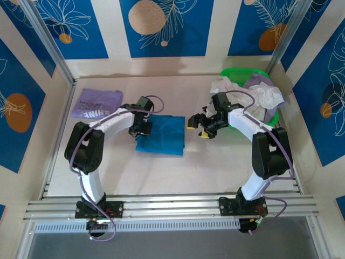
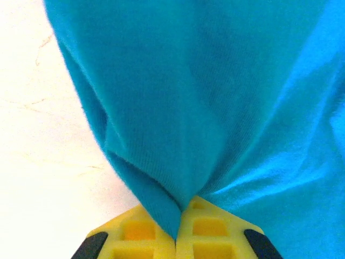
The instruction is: Fold and stack the t-shirts
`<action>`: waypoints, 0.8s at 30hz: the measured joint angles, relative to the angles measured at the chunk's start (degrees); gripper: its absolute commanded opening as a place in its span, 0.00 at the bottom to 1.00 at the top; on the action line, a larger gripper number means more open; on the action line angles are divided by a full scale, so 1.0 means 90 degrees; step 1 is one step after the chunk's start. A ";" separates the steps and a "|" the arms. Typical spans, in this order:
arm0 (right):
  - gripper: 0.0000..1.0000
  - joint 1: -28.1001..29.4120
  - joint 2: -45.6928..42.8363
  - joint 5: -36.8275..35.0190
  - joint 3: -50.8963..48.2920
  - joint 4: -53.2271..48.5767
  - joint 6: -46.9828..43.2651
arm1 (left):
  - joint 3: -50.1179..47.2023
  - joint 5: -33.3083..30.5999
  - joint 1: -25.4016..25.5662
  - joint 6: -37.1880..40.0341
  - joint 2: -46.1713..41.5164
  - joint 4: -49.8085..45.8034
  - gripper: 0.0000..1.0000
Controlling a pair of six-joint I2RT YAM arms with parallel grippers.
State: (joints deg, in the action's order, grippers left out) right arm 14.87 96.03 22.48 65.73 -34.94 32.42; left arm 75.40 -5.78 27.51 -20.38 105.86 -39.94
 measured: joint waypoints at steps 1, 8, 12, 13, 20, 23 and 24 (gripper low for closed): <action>0.82 0.0000 -0.0002 0.0000 0.0000 -0.0044 -0.0002 | 0.0002 0.0041 -0.0029 -0.0010 -0.0007 -0.0005 0.22; 0.82 -0.0029 -0.0029 -0.0010 -0.0010 -0.0165 -0.0083 | 0.0002 0.0185 -0.0056 0.0097 -0.0007 -0.0073 0.53; 0.82 -0.0051 -0.0100 -0.0022 -0.0078 -0.0206 -0.0100 | 0.0024 0.0350 -0.0061 0.0114 -0.0007 -0.0070 0.60; 0.82 -0.0061 -0.0104 -0.0022 -0.0087 -0.0219 -0.0100 | 0.0049 0.0384 -0.0068 0.0107 0.0000 -0.0073 0.63; 0.82 -0.0073 -0.0112 -0.0019 -0.0112 -0.0219 -0.0100 | 0.0318 0.0282 -0.0112 -0.0036 0.0177 -0.0163 0.75; 0.82 -0.0073 -0.0112 -0.0019 -0.0129 -0.0214 -0.0097 | 0.0318 0.0333 -0.0141 -0.0083 0.0267 -0.0109 0.77; 0.82 -0.0073 -0.0112 -0.0017 -0.0141 -0.0214 -0.0100 | 0.0318 0.0359 -0.0146 -0.0100 0.0316 -0.0095 0.77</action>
State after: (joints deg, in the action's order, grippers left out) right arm 14.22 95.02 22.33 64.47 -36.86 31.53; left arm 78.26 -2.55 26.20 -21.28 108.71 -40.80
